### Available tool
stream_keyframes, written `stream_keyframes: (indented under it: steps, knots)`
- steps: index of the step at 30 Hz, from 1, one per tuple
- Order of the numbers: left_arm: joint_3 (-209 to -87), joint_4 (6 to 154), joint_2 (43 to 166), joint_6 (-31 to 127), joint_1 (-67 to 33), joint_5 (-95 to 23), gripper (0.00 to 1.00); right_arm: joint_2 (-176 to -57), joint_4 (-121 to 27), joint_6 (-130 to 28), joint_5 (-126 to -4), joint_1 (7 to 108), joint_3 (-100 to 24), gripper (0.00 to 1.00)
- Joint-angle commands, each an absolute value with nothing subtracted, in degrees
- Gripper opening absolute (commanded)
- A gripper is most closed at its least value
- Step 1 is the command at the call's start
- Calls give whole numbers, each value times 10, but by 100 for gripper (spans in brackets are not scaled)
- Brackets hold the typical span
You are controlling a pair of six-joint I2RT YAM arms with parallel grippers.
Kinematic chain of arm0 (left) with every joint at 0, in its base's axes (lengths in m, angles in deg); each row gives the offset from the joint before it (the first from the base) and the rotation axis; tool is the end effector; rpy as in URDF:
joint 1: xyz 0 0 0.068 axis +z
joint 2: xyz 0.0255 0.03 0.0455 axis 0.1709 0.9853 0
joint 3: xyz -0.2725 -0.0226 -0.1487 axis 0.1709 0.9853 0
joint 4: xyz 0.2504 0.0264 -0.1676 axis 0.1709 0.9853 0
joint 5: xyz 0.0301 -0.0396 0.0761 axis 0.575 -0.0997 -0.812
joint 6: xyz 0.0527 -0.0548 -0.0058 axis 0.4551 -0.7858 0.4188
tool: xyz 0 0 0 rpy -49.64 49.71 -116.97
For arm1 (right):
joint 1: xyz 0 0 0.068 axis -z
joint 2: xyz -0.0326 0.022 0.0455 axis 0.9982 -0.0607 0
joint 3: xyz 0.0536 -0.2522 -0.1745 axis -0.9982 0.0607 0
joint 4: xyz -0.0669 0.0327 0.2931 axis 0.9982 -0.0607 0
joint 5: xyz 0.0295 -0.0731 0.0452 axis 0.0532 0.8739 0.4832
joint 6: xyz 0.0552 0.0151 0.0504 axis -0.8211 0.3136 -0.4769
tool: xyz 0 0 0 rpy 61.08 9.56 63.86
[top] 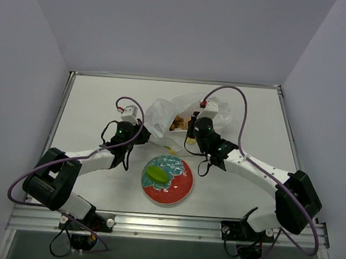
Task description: Take the fake fruits out of the plastic bag
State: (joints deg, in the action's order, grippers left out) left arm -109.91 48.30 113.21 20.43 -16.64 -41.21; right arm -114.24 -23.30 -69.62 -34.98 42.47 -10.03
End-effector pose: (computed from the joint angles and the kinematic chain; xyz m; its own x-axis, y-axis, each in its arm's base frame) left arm 0.3145 -0.1603 0.1962 -0.4986 -0.4541 -0.7384 0.2259 0.7543 -0.6164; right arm 0.2845 0.2415 0.2920 -0.2595 0.3019 -0.9173 -0.2955 0.8795 0.3731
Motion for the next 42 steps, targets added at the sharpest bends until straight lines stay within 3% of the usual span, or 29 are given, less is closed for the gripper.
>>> stream_keyframes:
  steps: [1, 8, 18, 22, 23, 26, 31, 42]
  knots:
    - [-1106, 445, 1122, 198, -161, -396, 2, -1204, -242, -651, -411, 468, -157, 5]
    - [-1108, 431, 1144, 187, -162, -378, 2, -1323, -267, -631, -394, 512, -228, 7]
    - [-1108, 432, 1146, 185, -162, -383, 2, -1327, -236, -720, -347, 522, -132, 15]
    - [-1108, 431, 1149, 185, -162, -381, 2, -1331, -237, -720, -331, 526, -148, 34]
    - [-1108, 430, 1151, 185, -162, -382, 2, -1332, -237, -719, -330, 528, -157, 50]
    - [-1108, 430, 1150, 186, -162, -383, 2, -1340, -244, -724, -340, 535, -199, 63]
    - [-1109, 432, 1149, 187, -162, -383, 2, -1374, -261, -770, -320, 538, -253, 65]
    - [-1108, 437, 1139, 188, -162, -385, 2, -1453, -272, -806, -311, 551, -315, 82]
